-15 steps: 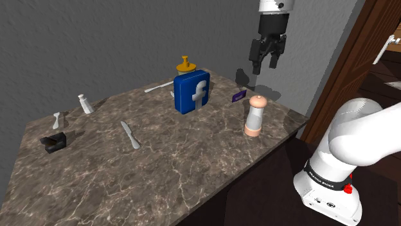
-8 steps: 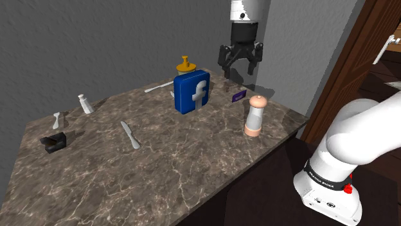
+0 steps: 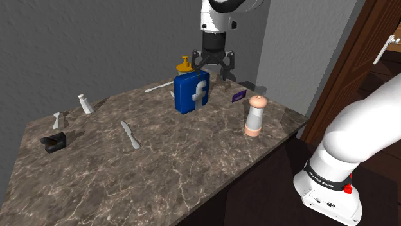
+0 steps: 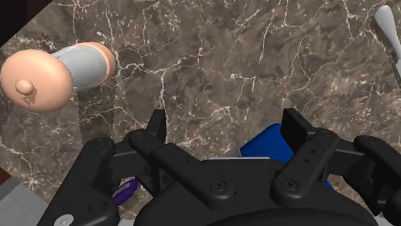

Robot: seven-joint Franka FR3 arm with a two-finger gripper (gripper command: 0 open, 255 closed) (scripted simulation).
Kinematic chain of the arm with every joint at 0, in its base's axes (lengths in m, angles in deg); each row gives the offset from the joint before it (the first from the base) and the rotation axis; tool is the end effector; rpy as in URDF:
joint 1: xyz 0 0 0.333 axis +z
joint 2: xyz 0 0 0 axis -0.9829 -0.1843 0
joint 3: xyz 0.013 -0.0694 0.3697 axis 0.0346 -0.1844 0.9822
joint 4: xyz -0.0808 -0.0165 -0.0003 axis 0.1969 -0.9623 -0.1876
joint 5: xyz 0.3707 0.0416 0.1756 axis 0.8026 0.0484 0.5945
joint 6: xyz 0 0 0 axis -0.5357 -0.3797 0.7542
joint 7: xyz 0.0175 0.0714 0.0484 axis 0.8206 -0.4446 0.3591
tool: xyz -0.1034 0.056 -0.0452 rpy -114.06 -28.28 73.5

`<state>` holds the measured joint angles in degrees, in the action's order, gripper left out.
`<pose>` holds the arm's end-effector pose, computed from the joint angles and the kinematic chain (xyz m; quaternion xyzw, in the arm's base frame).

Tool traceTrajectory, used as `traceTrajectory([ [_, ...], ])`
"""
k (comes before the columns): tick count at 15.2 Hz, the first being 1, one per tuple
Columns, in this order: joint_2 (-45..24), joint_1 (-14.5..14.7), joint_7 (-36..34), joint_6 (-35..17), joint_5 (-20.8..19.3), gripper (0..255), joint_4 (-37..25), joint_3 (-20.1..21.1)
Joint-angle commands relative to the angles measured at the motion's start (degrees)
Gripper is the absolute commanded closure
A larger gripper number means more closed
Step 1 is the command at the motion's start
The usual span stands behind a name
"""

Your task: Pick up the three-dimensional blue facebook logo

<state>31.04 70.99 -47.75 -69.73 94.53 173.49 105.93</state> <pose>0.4441 0.1057 0.5914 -0.9123 0.4067 0.0204 0.0422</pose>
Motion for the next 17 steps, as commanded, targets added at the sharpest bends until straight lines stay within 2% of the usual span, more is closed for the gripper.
traceTrajectory([
  [1, -4.4, -1.1, -6.6, -1.6, -0.7, 0, -3.4, 1.7],
  [7, -17.2, -3.3, -24.0, -5.4, -5.0, 0, -13.4, 4.0],
  [13, -29.3, -3.5, -39.9, -6.6, -10.1, 0, -24.8, 2.9],
  [15, -33.1, -3.3, -44.7, -6.6, -11.5, 0, -28.7, 2.0],
  [17, -33.8, -3.2, -45.6, -7.3, -11.7, 0, -28.8, 1.7],
])
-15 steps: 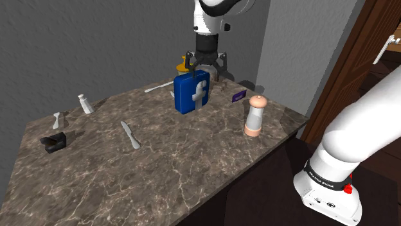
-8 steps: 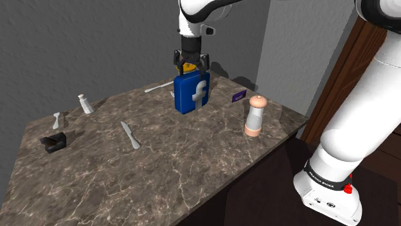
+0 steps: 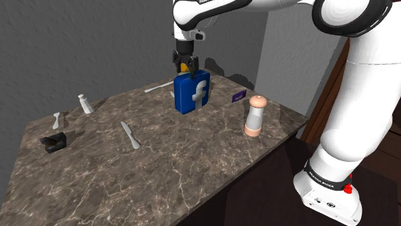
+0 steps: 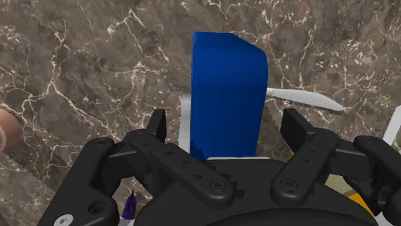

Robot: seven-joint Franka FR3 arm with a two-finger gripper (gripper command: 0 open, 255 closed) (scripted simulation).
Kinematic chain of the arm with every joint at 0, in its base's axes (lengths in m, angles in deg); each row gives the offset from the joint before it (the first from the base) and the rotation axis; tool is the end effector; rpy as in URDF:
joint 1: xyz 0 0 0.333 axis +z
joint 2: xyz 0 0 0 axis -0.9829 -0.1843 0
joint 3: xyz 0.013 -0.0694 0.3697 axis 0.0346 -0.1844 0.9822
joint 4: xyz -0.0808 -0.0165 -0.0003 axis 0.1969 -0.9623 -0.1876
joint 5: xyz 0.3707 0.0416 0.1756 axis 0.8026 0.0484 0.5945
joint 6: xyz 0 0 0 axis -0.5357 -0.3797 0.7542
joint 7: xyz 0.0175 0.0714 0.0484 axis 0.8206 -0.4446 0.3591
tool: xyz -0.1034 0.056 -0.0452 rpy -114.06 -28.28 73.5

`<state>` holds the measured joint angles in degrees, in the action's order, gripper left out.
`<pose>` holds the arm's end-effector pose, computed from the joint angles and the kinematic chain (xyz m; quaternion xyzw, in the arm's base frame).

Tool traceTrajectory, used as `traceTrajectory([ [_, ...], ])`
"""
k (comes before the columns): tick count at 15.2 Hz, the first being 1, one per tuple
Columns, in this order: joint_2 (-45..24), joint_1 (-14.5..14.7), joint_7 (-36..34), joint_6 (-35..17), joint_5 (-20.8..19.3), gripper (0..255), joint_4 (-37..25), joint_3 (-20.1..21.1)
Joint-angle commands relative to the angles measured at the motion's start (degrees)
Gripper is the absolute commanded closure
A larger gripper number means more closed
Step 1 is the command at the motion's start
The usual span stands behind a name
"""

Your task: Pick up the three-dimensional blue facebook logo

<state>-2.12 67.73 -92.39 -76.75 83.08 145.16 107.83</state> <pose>0.6661 0.0625 0.5419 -0.6974 0.7150 0.0064 0.0488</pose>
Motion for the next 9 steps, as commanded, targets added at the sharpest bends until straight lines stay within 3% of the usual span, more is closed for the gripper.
traceTrajectory([
  [1, -0.7, 0.1, -0.9, -1.0, -0.3, 0, 0.2, -0.2],
  [8, -1.3, 0.0, -0.8, -5.1, -0.4, 0, 3.8, -0.3],
  [9, -1.3, 0.0, -0.8, -5.1, -0.4, 255, 3.7, -0.3],
])
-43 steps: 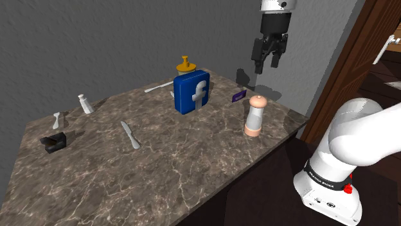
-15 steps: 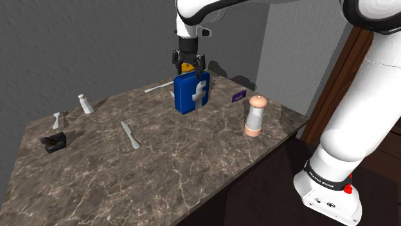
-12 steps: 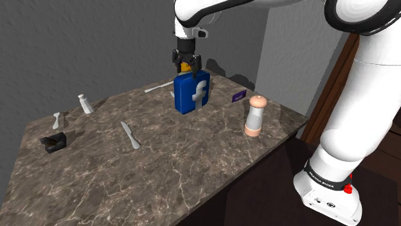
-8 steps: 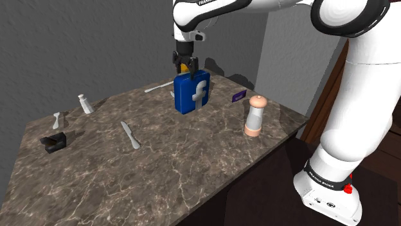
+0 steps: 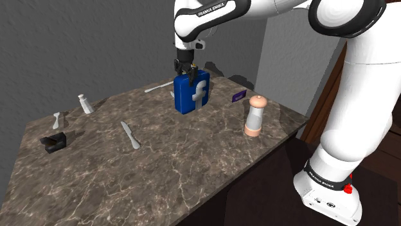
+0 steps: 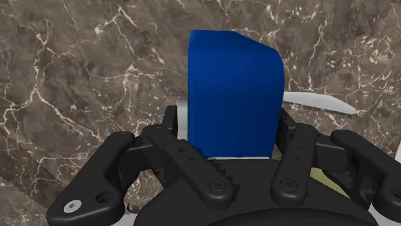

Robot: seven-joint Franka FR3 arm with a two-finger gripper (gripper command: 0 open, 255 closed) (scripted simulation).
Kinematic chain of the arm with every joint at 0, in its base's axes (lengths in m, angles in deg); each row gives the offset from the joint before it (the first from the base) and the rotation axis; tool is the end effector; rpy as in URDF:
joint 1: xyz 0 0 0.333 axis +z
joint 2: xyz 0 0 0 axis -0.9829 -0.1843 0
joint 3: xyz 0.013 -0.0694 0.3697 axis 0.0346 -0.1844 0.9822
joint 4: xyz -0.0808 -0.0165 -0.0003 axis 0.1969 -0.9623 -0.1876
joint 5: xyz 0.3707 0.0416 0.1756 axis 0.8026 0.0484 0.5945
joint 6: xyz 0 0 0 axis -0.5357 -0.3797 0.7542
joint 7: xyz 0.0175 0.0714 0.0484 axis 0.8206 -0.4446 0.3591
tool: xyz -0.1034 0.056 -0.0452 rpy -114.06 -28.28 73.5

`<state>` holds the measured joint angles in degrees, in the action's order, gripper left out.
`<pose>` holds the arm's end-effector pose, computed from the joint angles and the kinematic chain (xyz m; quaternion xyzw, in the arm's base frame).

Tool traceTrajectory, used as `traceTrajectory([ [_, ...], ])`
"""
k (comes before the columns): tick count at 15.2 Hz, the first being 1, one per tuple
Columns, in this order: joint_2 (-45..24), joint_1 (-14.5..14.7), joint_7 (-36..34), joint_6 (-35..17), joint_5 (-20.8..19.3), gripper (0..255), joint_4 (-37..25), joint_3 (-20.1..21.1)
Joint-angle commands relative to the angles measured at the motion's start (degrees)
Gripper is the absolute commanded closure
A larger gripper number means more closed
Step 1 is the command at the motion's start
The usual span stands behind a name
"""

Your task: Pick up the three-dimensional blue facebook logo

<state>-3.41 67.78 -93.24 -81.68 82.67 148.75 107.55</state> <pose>0.6708 0.0605 0.5037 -0.6910 0.7212 0.0059 0.0492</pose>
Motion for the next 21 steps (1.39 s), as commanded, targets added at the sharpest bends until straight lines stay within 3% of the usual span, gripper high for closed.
traceTrajectory([
  [1, 0.0, 0.0, 0.0, -0.1, 0.0, 255, 0.1, 0.0],
  [9, 0.0, 0.0, 0.0, -0.2, 0.0, 255, 0.2, 0.0],
  [21, 0.7, 0.1, -0.2, 8.8, 0.2, 255, -8.2, 0.1],
])
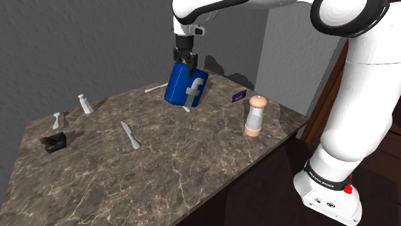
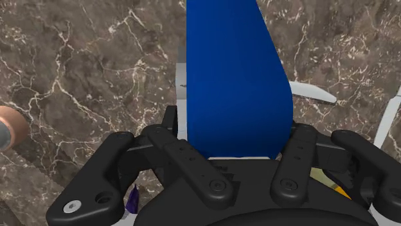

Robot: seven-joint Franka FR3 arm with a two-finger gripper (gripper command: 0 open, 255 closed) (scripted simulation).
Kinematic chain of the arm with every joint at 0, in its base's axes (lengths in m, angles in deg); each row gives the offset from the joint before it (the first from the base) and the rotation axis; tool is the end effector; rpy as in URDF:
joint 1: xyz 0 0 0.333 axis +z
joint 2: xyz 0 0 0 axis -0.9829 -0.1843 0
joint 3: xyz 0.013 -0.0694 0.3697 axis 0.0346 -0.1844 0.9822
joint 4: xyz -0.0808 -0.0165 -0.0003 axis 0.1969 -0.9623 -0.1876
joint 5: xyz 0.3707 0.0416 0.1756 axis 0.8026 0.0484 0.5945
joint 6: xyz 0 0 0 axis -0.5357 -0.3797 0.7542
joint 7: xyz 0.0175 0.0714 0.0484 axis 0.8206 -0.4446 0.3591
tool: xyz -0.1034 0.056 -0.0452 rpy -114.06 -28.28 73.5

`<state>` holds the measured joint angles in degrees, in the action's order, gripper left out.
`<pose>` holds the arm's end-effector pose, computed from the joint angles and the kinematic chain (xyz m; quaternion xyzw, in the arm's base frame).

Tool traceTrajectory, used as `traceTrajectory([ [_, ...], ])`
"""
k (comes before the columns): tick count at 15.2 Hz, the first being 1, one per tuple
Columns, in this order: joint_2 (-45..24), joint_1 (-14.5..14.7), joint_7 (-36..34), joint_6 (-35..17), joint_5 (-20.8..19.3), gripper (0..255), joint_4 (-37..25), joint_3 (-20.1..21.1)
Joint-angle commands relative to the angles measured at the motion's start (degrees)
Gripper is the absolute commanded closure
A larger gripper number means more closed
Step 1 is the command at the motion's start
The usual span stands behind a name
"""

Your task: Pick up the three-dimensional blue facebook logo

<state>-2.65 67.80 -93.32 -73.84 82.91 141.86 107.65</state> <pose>0.6699 0.0591 0.5601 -0.6909 0.7213 0.0072 0.0477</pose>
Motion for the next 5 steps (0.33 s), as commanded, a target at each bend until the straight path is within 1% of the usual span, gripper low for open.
traceTrajectory([
  [1, -0.1, 0.2, -0.2, 1.7, -0.1, 255, -2.1, 0.1],
  [3, -0.2, 0.2, -0.3, 3.3, -0.1, 255, -3.8, 0.1],
  [5, -0.3, 0.2, -0.3, 3.4, -0.1, 255, -3.9, 0.1],
])
